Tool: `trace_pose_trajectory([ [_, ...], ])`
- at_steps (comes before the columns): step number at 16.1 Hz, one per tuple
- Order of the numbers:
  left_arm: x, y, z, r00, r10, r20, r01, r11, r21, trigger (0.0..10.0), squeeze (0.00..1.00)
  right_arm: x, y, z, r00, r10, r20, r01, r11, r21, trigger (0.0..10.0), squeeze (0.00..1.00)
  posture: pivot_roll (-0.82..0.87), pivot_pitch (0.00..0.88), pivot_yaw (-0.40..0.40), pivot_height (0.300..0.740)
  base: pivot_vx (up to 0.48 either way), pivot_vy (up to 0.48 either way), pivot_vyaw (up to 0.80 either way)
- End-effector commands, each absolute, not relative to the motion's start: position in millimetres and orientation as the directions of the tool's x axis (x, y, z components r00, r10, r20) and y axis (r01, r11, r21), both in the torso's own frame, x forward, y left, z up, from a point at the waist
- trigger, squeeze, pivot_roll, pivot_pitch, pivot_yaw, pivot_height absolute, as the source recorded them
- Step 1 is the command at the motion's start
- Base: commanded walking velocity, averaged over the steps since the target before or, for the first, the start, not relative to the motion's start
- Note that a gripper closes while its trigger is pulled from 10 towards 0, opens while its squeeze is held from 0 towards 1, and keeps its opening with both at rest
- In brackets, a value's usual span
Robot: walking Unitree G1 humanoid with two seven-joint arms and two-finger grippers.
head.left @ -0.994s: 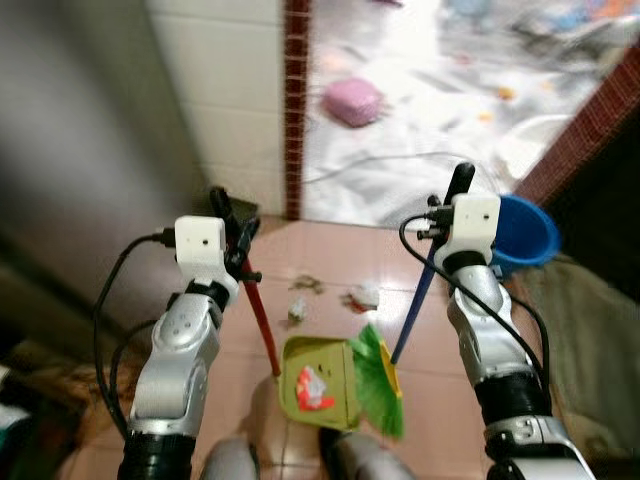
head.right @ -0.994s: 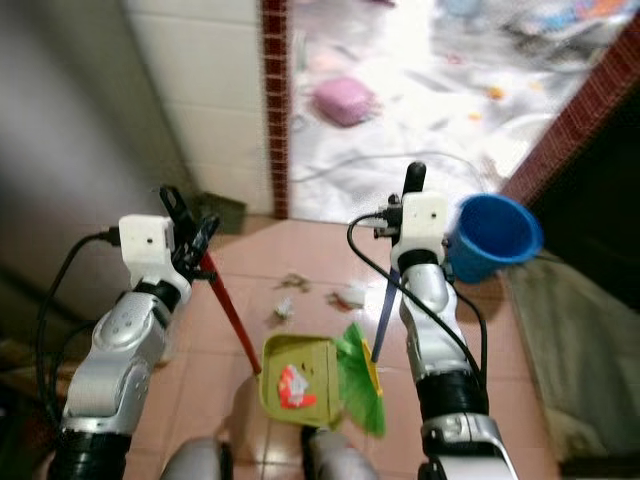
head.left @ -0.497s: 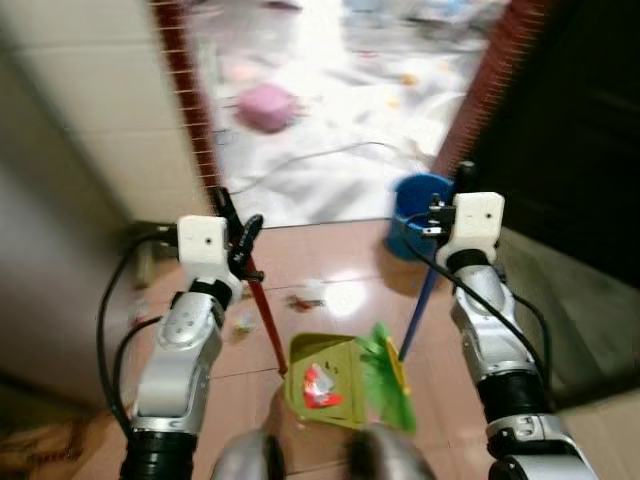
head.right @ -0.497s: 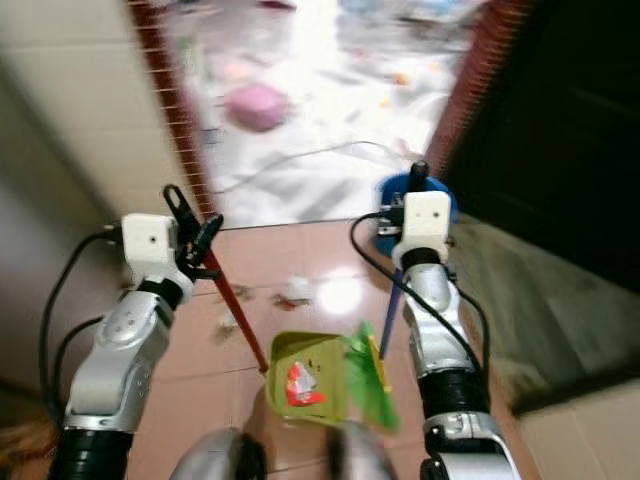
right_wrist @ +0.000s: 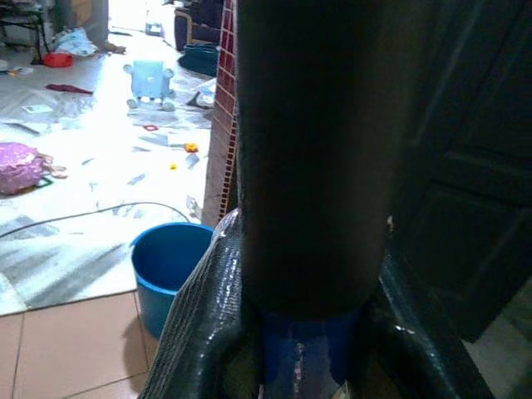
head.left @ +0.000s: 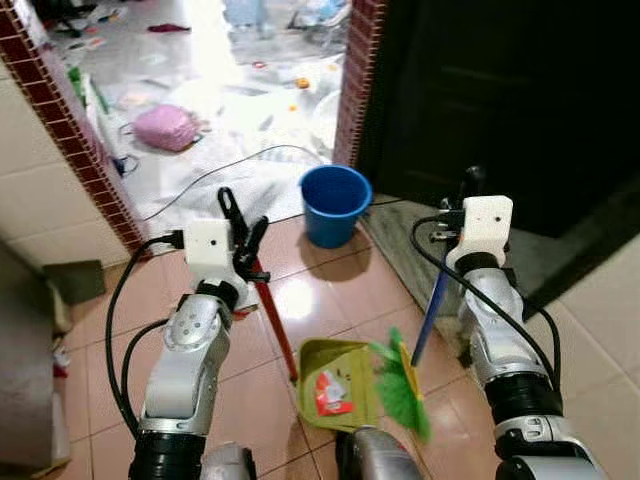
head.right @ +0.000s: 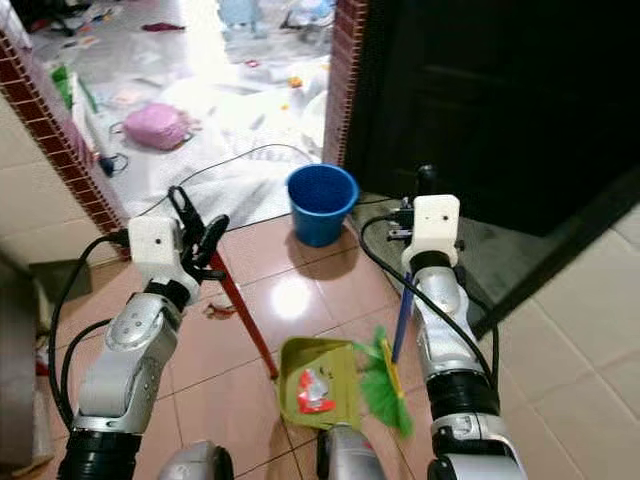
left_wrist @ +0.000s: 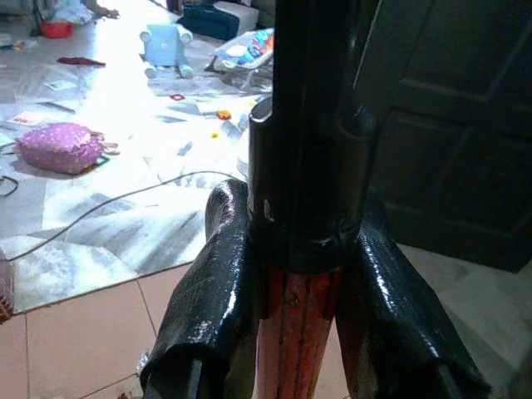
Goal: Sweep floor
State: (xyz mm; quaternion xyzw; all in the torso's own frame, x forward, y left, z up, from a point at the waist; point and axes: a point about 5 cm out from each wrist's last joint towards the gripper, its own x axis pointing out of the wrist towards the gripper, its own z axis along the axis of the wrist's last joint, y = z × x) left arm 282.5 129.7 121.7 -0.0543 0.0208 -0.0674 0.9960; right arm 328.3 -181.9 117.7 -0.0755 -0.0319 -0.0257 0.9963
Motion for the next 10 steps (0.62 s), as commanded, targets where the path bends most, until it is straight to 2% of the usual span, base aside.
trace_pose_trajectory([
  [1,288.0,136.0,135.9,0.995,-0.093,0.032,0.096,0.991,-0.092,10.0,0.00,329.5,-181.1,121.4,0.996,-0.046,0.083,0.058,0.987,-0.150,10.0,0.00,-0.04,0.082,-0.013,0.740,0.000,0.000,0.00],
  [10,294.2,151.2,150.2,0.996,-0.024,0.083,0.032,0.994,-0.105,10.0,0.00,328.7,-185.0,120.3,0.995,-0.053,0.080,0.066,0.984,-0.166,10.0,0.00,-0.04,0.085,-0.012,0.740,0.000,0.000,0.00],
])
